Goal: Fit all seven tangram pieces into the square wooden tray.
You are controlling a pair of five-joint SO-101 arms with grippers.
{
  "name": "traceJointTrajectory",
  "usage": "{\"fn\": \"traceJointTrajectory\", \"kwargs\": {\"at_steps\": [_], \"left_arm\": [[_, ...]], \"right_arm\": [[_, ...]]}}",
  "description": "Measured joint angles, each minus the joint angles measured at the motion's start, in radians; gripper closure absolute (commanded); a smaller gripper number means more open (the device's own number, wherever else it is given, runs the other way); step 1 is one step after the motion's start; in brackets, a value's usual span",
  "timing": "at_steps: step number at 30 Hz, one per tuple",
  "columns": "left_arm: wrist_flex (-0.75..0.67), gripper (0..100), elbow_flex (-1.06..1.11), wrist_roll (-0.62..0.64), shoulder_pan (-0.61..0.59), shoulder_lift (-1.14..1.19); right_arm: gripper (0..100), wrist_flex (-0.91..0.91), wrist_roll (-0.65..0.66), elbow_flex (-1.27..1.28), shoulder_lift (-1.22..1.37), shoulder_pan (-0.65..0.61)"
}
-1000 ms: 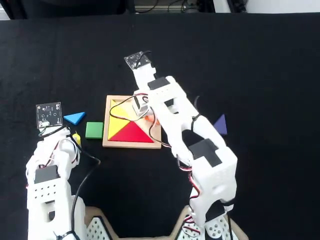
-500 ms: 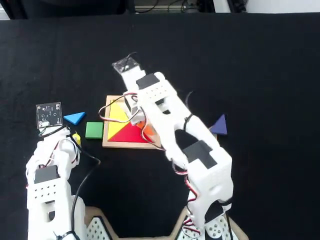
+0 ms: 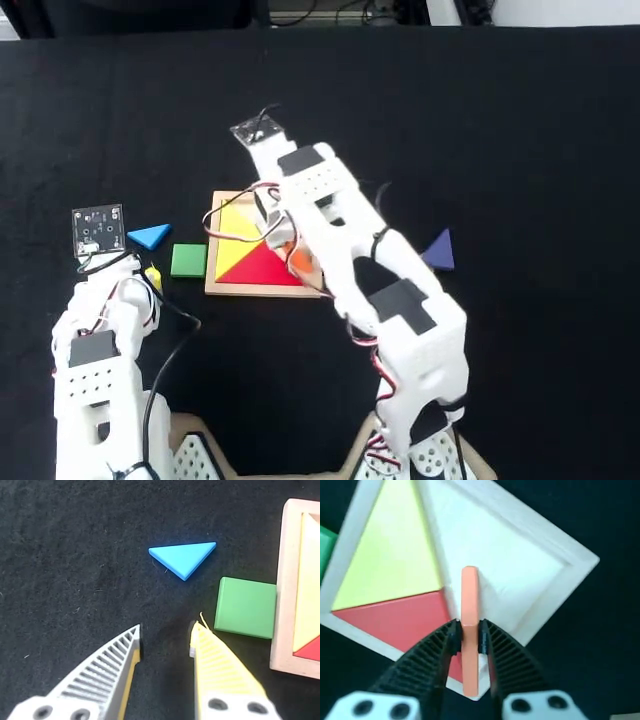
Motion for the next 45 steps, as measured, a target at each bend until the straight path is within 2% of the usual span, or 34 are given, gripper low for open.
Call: {"fn": "traceJointTrajectory", "kwargs": {"at_steps": [11,17,19,31,41,45], "left_arm": [[0.0,83,0.0,0.0,0.0,0.0],[0.0,83,0.0,0.0,0.0,0.0],[0.0,83,0.0,0.0,0.0,0.0],[0.0,83,0.0,0.0,0.0,0.0],[0.0,83,0.0,0.0,0.0,0.0],[0.0,83,0.0,0.0,0.0,0.0]], "right_arm": [[93.6,0.002,0.034,0.0,0.003,0.023],[78.3,-0.035,0.034,0.031,0.005,0.028],[77.0,-0.035,0.034,0.034,0.005,0.028],[92.6,0.018,0.1,0.023,0.005,0.029],[93.9,0.035,0.1,-0.08,0.005,0.031],[98.8,0.005,0.1,-0.143,0.04,0.029]]}}
